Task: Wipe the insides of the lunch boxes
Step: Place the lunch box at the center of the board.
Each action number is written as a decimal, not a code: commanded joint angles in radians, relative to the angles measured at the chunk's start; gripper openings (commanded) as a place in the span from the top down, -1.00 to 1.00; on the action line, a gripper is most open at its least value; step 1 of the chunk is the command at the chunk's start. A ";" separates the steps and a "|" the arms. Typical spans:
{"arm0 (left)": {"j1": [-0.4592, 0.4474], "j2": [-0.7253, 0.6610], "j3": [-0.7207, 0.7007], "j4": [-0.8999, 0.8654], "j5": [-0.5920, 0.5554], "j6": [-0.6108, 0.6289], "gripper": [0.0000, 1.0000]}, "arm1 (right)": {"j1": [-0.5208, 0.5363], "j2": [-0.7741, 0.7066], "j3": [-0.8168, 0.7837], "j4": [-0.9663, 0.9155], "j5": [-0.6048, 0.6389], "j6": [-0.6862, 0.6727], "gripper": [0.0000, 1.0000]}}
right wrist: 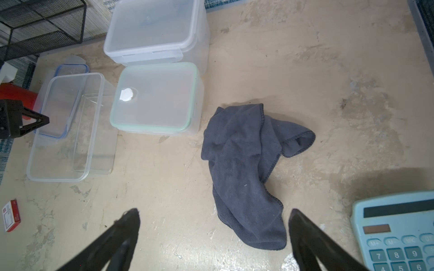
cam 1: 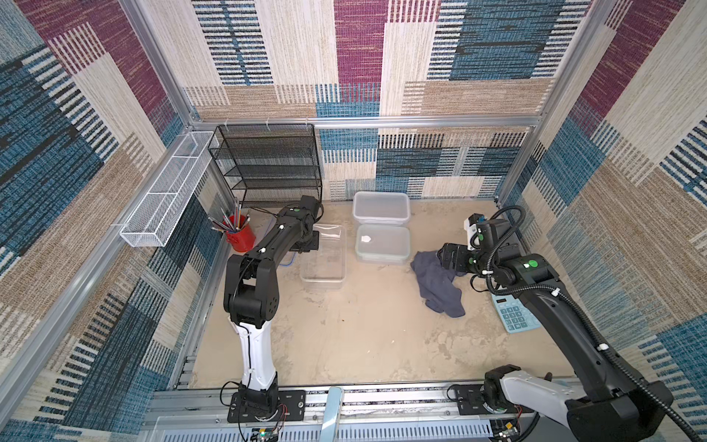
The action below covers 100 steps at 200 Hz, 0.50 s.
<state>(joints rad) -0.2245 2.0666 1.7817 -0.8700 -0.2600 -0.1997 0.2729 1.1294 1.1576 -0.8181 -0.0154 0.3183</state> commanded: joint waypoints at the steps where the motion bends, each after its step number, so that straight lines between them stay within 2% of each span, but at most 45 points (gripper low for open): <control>1: 0.010 0.062 0.095 -0.001 -0.043 0.071 1.00 | 0.000 -0.006 -0.002 0.066 -0.013 0.022 -0.98; 50: 0.022 0.238 0.328 -0.024 -0.107 0.158 1.00 | 0.000 -0.006 0.013 0.065 -0.004 0.028 -0.98; 100: 0.061 0.327 0.473 -0.070 -0.126 0.154 1.00 | 0.000 -0.014 0.011 0.061 -0.015 0.043 -0.98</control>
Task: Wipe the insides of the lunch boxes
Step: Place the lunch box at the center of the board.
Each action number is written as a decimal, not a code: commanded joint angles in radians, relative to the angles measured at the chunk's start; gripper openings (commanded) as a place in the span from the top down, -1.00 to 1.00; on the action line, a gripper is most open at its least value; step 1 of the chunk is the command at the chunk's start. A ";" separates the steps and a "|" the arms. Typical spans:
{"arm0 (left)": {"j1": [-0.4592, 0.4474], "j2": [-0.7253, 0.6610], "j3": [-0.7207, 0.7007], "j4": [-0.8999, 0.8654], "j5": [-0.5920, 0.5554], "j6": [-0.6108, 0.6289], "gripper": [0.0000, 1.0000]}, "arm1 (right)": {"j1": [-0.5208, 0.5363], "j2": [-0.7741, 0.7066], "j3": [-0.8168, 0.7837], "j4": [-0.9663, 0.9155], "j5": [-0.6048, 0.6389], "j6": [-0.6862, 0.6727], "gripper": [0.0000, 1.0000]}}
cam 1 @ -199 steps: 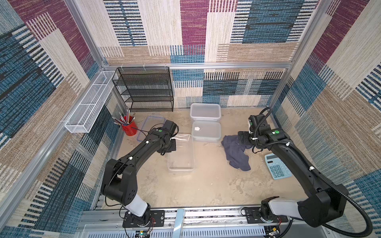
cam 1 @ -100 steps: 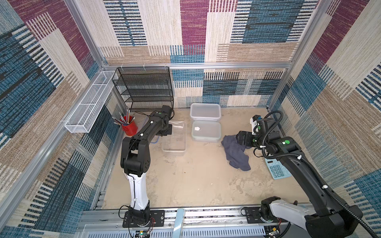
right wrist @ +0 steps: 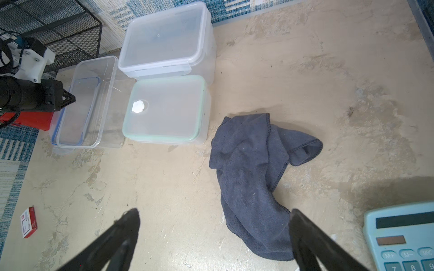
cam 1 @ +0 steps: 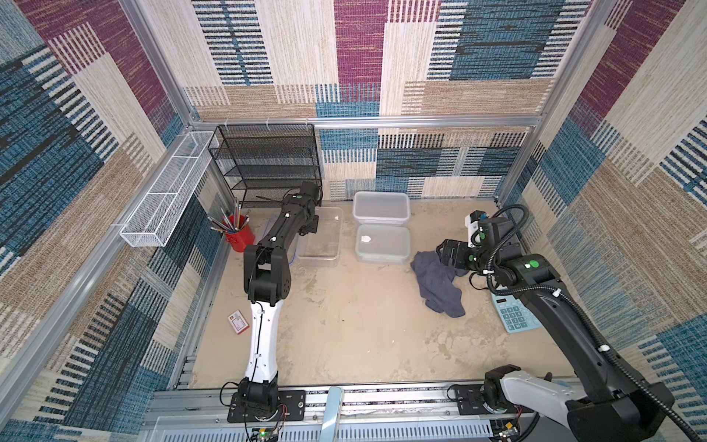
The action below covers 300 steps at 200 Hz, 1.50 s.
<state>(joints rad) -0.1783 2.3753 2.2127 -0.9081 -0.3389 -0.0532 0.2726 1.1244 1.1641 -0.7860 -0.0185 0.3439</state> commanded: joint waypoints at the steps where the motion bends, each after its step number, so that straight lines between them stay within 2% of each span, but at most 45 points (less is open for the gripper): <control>1: 0.015 0.018 0.043 -0.032 -0.047 0.007 1.00 | 0.001 -0.010 0.004 0.029 -0.012 0.018 -0.98; 60: 0.023 0.023 0.078 -0.035 -0.009 -0.006 0.99 | 0.001 -0.014 -0.007 0.047 -0.045 0.030 -0.98; 87: 0.023 0.023 0.085 -0.034 0.020 -0.017 0.68 | 0.002 -0.015 -0.004 0.048 -0.048 0.029 -0.98; 116: 0.023 0.012 0.090 -0.034 0.043 -0.038 0.17 | 0.001 -0.017 -0.006 0.050 -0.054 0.029 -0.98; 133: 0.022 0.002 0.099 -0.033 0.075 -0.051 -0.05 | 0.001 -0.017 -0.010 0.054 -0.058 0.030 -0.98; 162: 0.022 -0.018 0.121 -0.033 0.123 -0.074 -0.27 | 0.000 -0.021 -0.015 0.059 -0.066 0.033 -0.98; 193: 0.022 -0.052 0.116 -0.034 0.170 -0.090 -0.33 | 0.001 -0.031 -0.018 0.059 -0.066 0.031 -0.98; 224: 0.020 -0.116 0.053 -0.034 0.241 -0.118 -0.33 | 0.001 -0.034 -0.025 0.076 -0.084 0.029 -0.98; 272: 0.004 -0.217 -0.074 -0.021 0.500 -0.199 -0.33 | 0.002 0.005 -0.088 0.244 -0.238 0.044 -0.98; 300: -0.051 -0.234 -0.110 -0.014 0.562 -0.217 -0.33 | 0.002 0.081 -0.110 0.372 -0.315 0.056 -0.98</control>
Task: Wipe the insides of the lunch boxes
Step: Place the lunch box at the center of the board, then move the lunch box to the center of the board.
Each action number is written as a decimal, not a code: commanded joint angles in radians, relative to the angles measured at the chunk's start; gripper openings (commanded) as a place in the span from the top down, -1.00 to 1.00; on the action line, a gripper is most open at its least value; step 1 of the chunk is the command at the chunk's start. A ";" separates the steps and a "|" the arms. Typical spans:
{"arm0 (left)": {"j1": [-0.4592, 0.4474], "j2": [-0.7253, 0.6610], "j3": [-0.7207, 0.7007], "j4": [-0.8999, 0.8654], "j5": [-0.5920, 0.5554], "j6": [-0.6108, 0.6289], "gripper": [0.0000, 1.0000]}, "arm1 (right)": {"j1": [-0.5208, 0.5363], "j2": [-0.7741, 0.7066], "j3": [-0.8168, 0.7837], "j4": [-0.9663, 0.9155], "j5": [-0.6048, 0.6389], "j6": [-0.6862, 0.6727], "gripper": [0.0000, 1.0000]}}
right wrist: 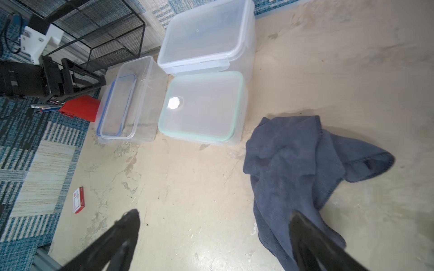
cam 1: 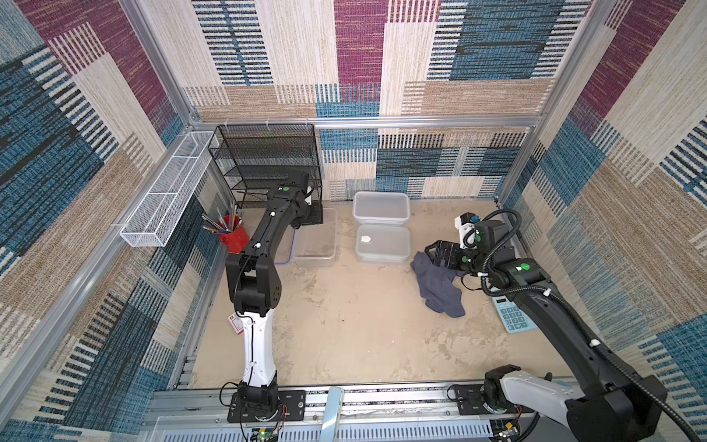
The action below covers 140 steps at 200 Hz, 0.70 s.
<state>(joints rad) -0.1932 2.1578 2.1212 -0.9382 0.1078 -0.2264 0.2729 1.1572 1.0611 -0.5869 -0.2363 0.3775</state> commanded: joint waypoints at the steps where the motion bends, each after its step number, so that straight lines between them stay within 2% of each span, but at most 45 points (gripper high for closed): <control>1: -0.039 -0.016 -0.018 0.016 0.116 -0.044 -0.33 | 0.001 0.052 -0.007 0.177 -0.099 0.023 -0.98; 32: -0.087 0.014 -0.007 0.015 0.127 -0.082 -0.33 | 0.000 0.179 0.021 0.274 -0.133 0.014 -0.98; 61: -0.107 0.059 0.016 0.017 0.091 -0.146 -0.34 | 0.001 0.324 0.086 0.311 -0.093 -0.008 -0.98; 106: -0.158 0.162 0.136 0.019 0.107 -0.184 -0.35 | -0.001 0.549 0.228 0.307 -0.063 -0.043 -0.98; 140: -0.192 0.220 0.187 0.017 0.075 -0.204 -0.36 | -0.004 0.645 0.283 0.333 -0.040 -0.033 -0.98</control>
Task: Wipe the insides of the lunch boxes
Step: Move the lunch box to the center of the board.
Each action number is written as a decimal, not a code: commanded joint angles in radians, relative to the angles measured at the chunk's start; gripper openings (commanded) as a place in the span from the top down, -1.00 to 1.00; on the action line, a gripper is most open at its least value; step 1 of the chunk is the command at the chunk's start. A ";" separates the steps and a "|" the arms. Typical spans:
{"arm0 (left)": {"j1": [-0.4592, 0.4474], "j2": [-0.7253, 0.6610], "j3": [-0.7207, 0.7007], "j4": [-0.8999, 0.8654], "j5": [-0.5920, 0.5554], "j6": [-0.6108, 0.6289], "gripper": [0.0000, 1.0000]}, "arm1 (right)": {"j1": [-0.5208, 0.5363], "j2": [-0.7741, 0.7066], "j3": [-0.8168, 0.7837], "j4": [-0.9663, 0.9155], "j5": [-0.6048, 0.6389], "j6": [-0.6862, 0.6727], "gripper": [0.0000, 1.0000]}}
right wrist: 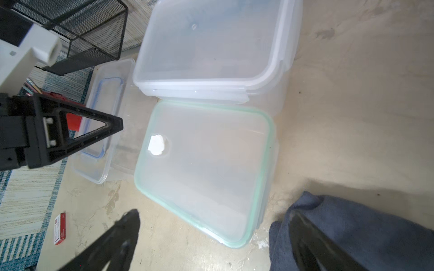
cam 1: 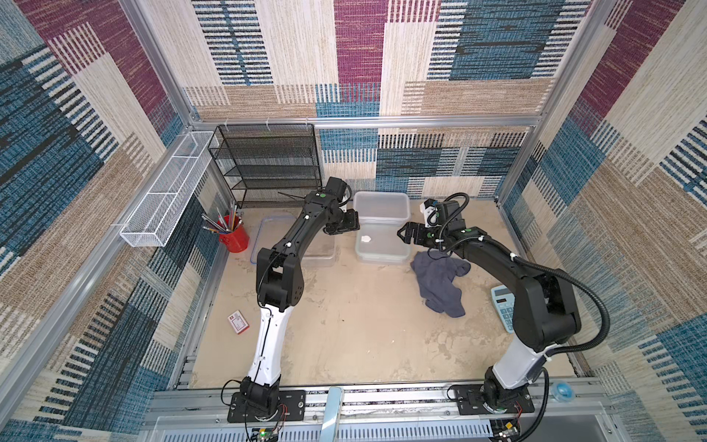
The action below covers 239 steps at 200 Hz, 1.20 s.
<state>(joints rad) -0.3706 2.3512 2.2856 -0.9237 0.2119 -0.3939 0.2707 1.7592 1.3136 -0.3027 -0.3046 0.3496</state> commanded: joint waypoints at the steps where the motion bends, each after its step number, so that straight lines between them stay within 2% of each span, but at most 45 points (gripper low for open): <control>1: -0.015 0.028 0.023 0.003 -0.032 -0.038 -0.36 | -0.002 0.046 0.032 0.049 0.030 -0.005 -0.98; 43: -0.035 0.065 0.016 0.005 -0.122 -0.077 -0.35 | -0.014 0.181 0.122 0.033 0.027 -0.007 -0.98; 91: -0.056 0.107 0.023 0.022 -0.099 -0.109 -0.35 | -0.016 0.266 0.150 0.064 -0.025 0.022 -0.98; 115: -0.072 0.099 0.009 0.023 -0.088 -0.106 -0.35 | -0.016 0.260 0.110 0.111 -0.083 0.056 -0.99; 154: -0.086 0.048 -0.073 0.025 -0.098 -0.093 -0.34 | -0.009 0.209 0.000 0.211 -0.159 0.110 -0.77; 213: -0.107 -0.025 -0.209 0.084 -0.067 -0.094 -0.31 | 0.048 0.155 -0.102 0.272 -0.161 0.134 -0.54; 239: -0.123 -0.049 -0.239 0.085 -0.051 -0.090 -0.28 | 0.068 0.136 -0.132 0.274 -0.147 0.143 -0.53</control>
<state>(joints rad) -0.4698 2.3165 2.0773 -0.7952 0.1040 -0.4969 0.3130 1.9144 1.2018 -0.0830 -0.4179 0.4973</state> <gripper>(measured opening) 0.646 0.764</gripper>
